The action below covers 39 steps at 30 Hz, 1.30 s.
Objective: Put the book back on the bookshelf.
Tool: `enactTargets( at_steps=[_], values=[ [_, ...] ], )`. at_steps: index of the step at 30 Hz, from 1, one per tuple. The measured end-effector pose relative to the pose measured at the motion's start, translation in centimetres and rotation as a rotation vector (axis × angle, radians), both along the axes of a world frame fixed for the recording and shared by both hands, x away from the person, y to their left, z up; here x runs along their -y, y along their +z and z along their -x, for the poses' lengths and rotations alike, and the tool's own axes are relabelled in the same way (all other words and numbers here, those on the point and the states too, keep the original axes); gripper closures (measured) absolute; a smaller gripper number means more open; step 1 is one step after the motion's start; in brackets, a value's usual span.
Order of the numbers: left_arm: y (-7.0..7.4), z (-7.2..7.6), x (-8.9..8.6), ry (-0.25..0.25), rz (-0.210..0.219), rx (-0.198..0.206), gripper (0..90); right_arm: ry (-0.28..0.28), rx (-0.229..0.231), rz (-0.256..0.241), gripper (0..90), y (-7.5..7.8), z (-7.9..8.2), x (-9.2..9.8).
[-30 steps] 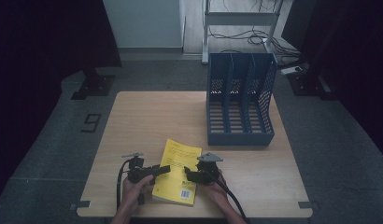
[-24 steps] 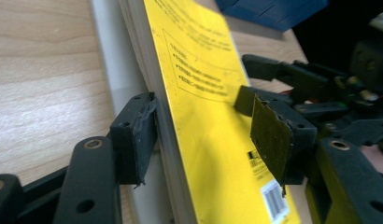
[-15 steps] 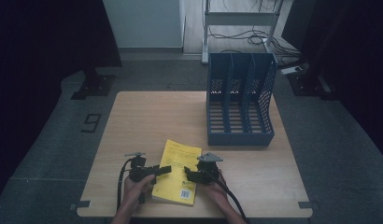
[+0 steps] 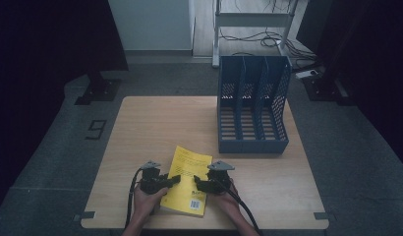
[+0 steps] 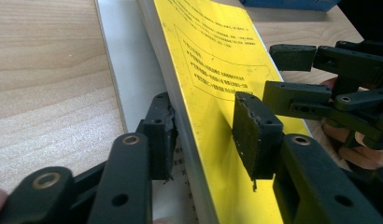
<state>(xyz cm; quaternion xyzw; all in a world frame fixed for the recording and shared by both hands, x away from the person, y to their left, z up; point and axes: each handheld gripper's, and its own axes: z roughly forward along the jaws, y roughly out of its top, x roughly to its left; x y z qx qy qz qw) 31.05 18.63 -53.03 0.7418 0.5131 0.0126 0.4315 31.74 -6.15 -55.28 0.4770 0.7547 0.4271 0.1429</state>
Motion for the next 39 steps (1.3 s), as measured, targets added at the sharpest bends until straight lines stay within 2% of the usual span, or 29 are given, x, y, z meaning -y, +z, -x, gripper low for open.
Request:
enactTargets(
  at_steps=[3, 6, 10, 18, 22, 26, 31, 39],
  values=[
    [0.2, 0.1, 0.0, -0.003, 0.010, 0.011, 62.8, -0.003, -0.001, -0.005, 23.9, 0.0, 0.0, 0.0],
    [0.1, -0.2, -0.1, -0.008, 0.026, -0.006, 61.7, -0.005, -0.004, -0.008, 23.9, 0.0, 0.0, 0.0],
    [-0.2, -0.7, 0.1, -0.009, 0.026, -0.017, 59.8, -0.005, -0.003, -0.007, 24.0, 0.0, 0.0, 0.0],
    [-0.6, -2.4, 0.1, -0.035, 0.096, -0.096, 58.8, -0.003, -0.005, -0.009, 24.1, 0.0, 0.0, 0.1],
    [-0.7, -2.7, -0.2, -0.044, 0.123, -0.110, 62.7, -0.003, -0.006, -0.011, 24.1, 0.0, 0.0, 0.1],
    [-0.6, -2.8, -0.4, -0.056, 0.134, -0.108, 66.4, -0.003, -0.006, -0.011, 24.0, 0.0, 0.0, 0.1],
    [-0.3, -2.6, -0.4, -0.065, 0.141, -0.084, 71.3, 0.000, -0.008, -0.018, 24.1, 0.0, 0.0, 0.2],
    [0.1, -2.2, -0.2, -0.052, 0.146, -0.064, 72.9, 0.007, -0.015, -0.038, 25.2, 0.0, -0.1, 0.5]
  ],
)
